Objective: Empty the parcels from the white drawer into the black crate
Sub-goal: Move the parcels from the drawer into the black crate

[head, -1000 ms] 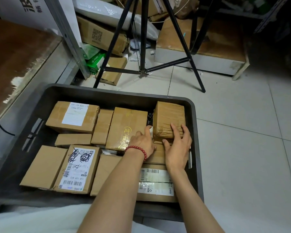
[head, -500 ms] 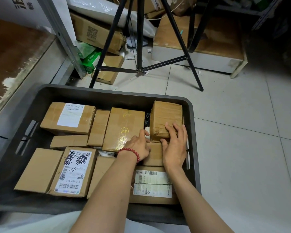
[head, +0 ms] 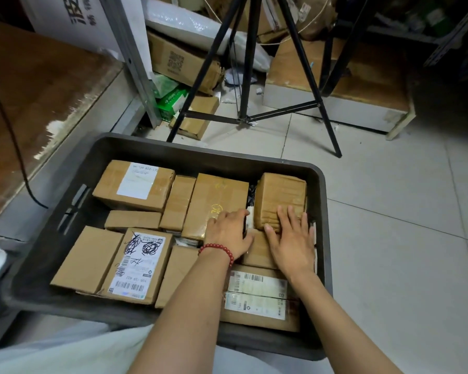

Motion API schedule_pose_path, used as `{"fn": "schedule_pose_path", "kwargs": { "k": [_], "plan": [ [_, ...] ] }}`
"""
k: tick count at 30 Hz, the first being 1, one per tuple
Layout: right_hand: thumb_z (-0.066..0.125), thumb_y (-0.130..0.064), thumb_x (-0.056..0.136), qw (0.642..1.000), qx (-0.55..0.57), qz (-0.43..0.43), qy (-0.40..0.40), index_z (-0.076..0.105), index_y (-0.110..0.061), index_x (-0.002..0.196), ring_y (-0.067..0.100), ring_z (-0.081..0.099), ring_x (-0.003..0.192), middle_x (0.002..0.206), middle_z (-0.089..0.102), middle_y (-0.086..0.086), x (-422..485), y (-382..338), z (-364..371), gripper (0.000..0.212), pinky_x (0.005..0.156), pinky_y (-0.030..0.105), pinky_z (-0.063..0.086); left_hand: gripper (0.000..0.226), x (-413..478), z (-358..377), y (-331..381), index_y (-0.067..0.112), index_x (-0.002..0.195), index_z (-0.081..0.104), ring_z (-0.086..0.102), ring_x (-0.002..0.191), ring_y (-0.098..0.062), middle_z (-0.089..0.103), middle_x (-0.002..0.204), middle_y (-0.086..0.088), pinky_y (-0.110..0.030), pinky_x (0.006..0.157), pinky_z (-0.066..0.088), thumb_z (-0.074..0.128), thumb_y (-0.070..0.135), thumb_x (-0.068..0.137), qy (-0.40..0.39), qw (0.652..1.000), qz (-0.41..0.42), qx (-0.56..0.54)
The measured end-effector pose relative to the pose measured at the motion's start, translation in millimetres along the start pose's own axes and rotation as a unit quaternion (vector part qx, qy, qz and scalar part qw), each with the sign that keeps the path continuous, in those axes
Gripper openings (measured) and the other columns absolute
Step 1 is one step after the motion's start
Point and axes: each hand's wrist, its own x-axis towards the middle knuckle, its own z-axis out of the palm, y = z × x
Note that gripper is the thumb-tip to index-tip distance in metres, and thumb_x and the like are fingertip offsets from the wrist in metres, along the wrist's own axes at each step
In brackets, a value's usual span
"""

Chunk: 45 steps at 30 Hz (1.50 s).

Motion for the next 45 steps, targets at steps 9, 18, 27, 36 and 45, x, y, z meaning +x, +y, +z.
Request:
{"fn": "schedule_pose_path", "kwargs": {
  "k": [9, 18, 27, 36, 45],
  "plan": [
    [0.027, -0.059, 0.098, 0.990, -0.050, -0.122, 0.051, 0.023, -0.026, 0.152, 0.022, 0.003, 0.150, 0.161, 0.018, 0.001, -13, -48, -22, 0.064, 0.120, 0.041, 0.003, 0.054, -51, -42, -56, 0.026, 0.143, 0.035, 0.039, 0.131, -0.018, 0.047, 0.141, 0.002, -0.039, 0.103, 0.034, 0.041, 0.049, 0.095, 0.123, 0.985, -0.110, 0.052],
    [0.028, -0.057, 0.098, 0.929, -0.071, -0.362, -0.018, 0.019, -0.029, 0.153, 0.019, 0.006, 0.150, 0.162, 0.016, -0.002, -73, -170, 0, 0.062, 0.120, 0.042, 0.011, 0.051, -181, -78, -139, 0.030, 0.141, 0.037, 0.040, 0.128, -0.019, 0.047, 0.141, 0.006, -0.038, 0.101, 0.030, 0.038, 0.050, 0.094, 0.180, 0.939, -0.276, 0.103],
    [0.035, -0.053, 0.098, 0.824, -0.046, -0.561, -0.062, 0.030, -0.030, 0.150, 0.020, 0.024, 0.145, 0.156, 0.031, -0.002, -174, -306, 26, 0.057, 0.116, 0.044, 0.027, 0.061, -331, -118, -222, 0.026, 0.147, 0.031, 0.033, 0.136, -0.029, 0.036, 0.151, -0.003, -0.046, 0.107, 0.030, 0.036, 0.057, 0.094, 0.186, 0.847, -0.497, 0.023],
    [0.038, -0.051, 0.098, 0.743, -0.088, -0.655, -0.108, 0.029, -0.025, 0.151, 0.022, 0.027, 0.143, 0.156, 0.030, 0.001, -239, -377, 71, 0.060, 0.110, 0.041, 0.032, 0.063, -424, -97, -263, 0.022, 0.147, 0.029, 0.036, 0.134, -0.030, 0.036, 0.150, -0.007, -0.042, 0.105, 0.033, 0.044, 0.052, 0.094, 0.205, 0.819, -0.534, 0.043],
    [0.037, -0.051, 0.099, 0.728, -0.125, -0.648, -0.187, 0.024, -0.024, 0.151, 0.031, 0.032, 0.139, 0.157, 0.027, 0.007, -238, -435, 141, 0.060, 0.111, 0.045, 0.031, 0.063, -422, -75, -334, 0.014, 0.144, 0.029, 0.041, 0.127, -0.036, 0.040, 0.144, -0.018, -0.043, 0.099, 0.038, 0.043, 0.049, 0.094, 0.208, 0.775, -0.596, -0.033]
  ]
}}
